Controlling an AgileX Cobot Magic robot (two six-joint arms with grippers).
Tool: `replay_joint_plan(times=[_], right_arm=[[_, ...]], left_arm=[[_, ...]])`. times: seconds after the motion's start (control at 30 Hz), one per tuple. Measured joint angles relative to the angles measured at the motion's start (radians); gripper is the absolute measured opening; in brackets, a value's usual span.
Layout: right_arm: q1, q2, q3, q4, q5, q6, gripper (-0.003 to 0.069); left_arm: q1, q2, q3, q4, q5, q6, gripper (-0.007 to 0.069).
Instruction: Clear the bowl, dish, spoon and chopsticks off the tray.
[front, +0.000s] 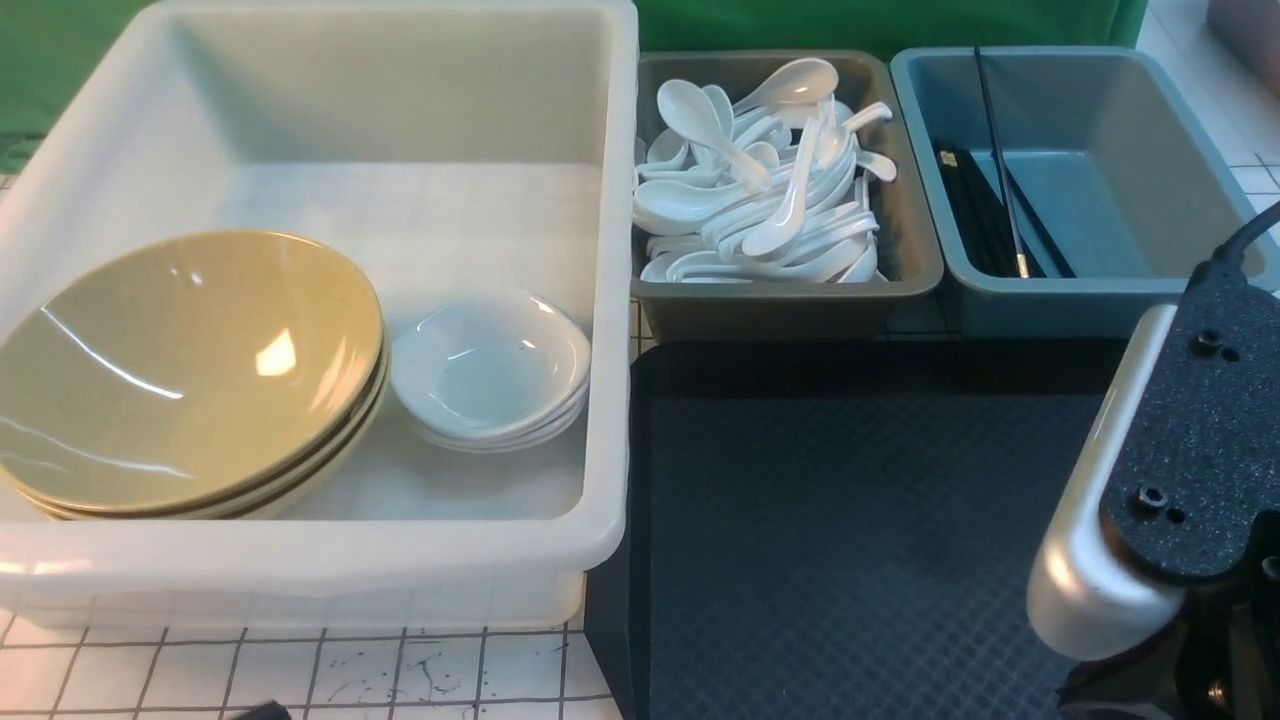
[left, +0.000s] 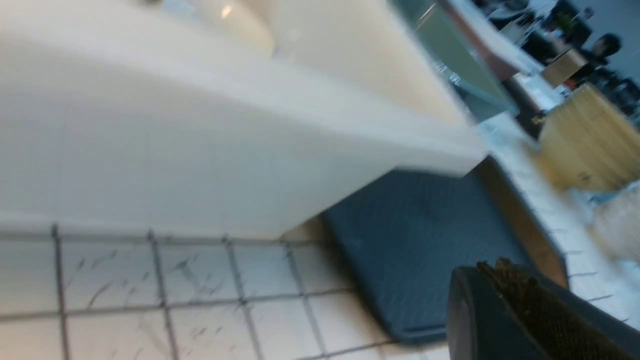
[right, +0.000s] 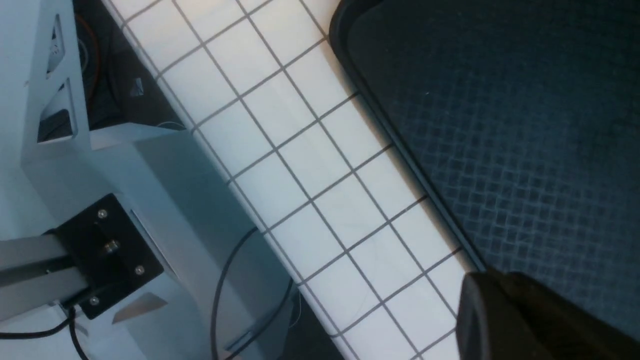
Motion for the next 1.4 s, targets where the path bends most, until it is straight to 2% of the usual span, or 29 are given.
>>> replay_joint_plan(times=[0.1,0.13,0.17,0.23,0.27,0.33,0.4,0.53,0.57,0.6,0.77,0.9,1.1,1.4], right_arm=[[-0.051,-0.012,0.002,0.016,0.0,-0.03,0.0044],[-0.116,-0.031,0.016,0.04,-0.008,-0.073,0.0044],[-0.135,-0.039,0.025,0.051,-0.017,-0.09,0.0044],[-0.276,-0.118,0.131,0.15,-0.189,-0.263,0.0044],[-0.312,-0.141,0.163,0.173,-0.239,-0.289,0.0045],[-0.445,-0.241,0.294,0.24,-0.424,-0.386,0.0045],[-0.564,-0.344,0.456,0.292,-0.646,-0.406,0.0045],[-0.768,-0.567,0.789,0.328,-0.942,-0.379,0.0045],[-0.777,-0.58,0.789,0.328,-0.951,-0.379,0.0045],[-0.853,-0.682,0.902,0.334,-0.99,-0.366,0.0046],[-0.986,-0.921,1.093,0.338,-1.019,-0.367,0.0046],[-1.052,-1.029,1.162,0.338,-0.987,-0.393,0.0046],[-1.067,-1.057,1.148,0.304,-0.893,-0.511,0.005],[-1.067,-1.057,1.148,0.301,-0.889,-0.469,0.0056]], left_arm=[[0.0,0.001,0.032,0.0,-0.018,0.0,-0.0001],[0.0,0.001,0.051,0.0,-0.03,0.0,-0.0001],[0.0,0.001,0.056,0.0,-0.034,0.0,-0.0001],[0.0,0.001,0.089,0.0,-0.053,0.0,-0.0001],[0.0,0.001,0.095,0.0,-0.057,0.0,-0.0001],[0.0,0.001,0.106,-0.005,-0.085,0.0,-0.0001],[0.0,0.001,0.108,-0.007,-0.095,0.0,-0.0001],[0.0,0.001,0.111,-0.008,-0.107,0.0,-0.0001],[0.0,0.001,0.112,-0.008,-0.107,0.0,-0.0001],[0.0,0.001,0.111,-0.01,-0.109,0.0,-0.0001],[0.0,0.001,0.111,-0.01,-0.11,0.0,-0.0001],[0.0,0.001,0.112,-0.01,-0.111,0.0,-0.0001],[0.0,0.001,0.112,-0.011,-0.114,0.0,-0.0001],[0.0,0.001,0.112,-0.011,-0.114,0.0,-0.0001]])
